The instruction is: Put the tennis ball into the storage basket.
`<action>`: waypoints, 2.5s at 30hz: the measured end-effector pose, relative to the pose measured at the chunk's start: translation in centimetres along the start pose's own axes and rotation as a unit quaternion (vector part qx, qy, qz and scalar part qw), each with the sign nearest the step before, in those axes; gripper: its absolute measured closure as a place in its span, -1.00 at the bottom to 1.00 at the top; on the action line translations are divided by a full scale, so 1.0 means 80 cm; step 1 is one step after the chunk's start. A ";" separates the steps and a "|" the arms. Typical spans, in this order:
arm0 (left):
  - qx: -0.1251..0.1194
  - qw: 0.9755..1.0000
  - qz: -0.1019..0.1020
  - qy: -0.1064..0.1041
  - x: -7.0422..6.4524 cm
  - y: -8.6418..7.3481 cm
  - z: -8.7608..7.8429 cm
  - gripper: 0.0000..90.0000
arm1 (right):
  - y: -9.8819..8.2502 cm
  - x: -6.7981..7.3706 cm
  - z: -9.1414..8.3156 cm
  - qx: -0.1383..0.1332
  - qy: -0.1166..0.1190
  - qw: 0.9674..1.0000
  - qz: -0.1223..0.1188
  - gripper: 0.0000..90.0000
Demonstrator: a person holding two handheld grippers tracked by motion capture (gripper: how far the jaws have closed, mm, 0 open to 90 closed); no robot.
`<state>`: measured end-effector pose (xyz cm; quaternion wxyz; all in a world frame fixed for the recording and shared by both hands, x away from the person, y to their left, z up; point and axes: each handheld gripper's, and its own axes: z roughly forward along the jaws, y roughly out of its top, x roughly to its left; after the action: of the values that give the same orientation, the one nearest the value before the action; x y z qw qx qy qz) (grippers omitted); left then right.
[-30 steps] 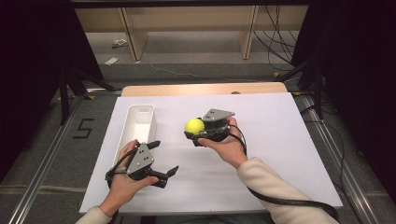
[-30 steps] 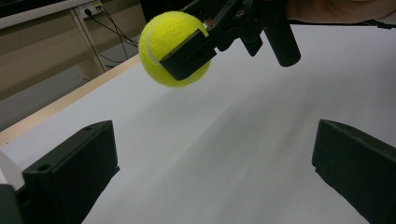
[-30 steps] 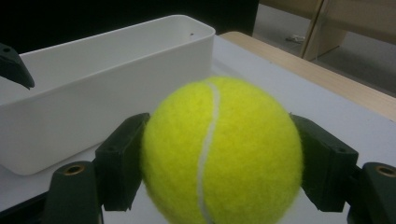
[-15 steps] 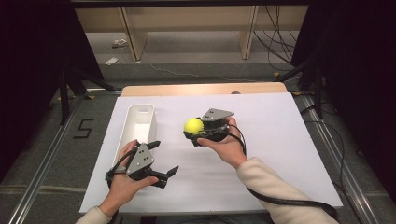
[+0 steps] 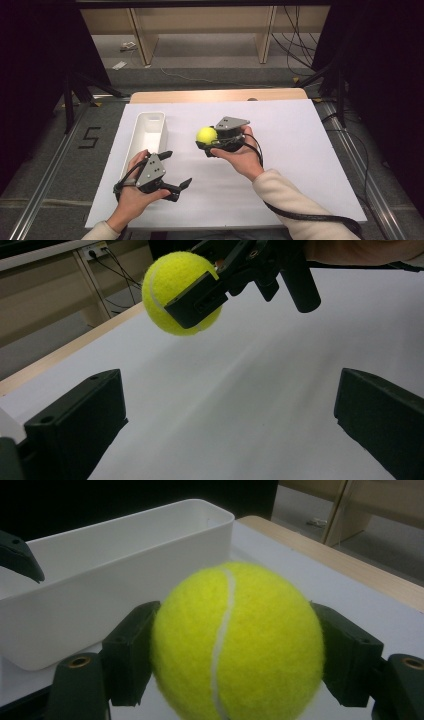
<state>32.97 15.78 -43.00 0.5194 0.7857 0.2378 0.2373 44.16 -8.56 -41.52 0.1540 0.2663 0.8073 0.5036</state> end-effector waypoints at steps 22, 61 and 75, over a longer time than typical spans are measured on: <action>0.000 1.000 -0.001 0.001 0.001 -0.001 -0.001 -1.00 | 0.002 0.003 0.006 0.004 0.007 1.000 0.000 -0.40; 0.001 1.000 0.000 -0.001 -0.001 0.000 0.000 -1.00 | 0.010 0.018 0.023 0.010 0.024 1.000 -0.002 -0.40; 0.002 1.000 0.001 -0.002 -0.001 0.000 0.001 -1.00 | 0.018 0.024 0.025 0.009 0.028 1.000 -0.006 -0.40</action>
<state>32.93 15.65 -43.02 0.5178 0.7876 0.2367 0.2359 44.01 -5.45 -41.13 0.1317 0.2489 0.8171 0.5031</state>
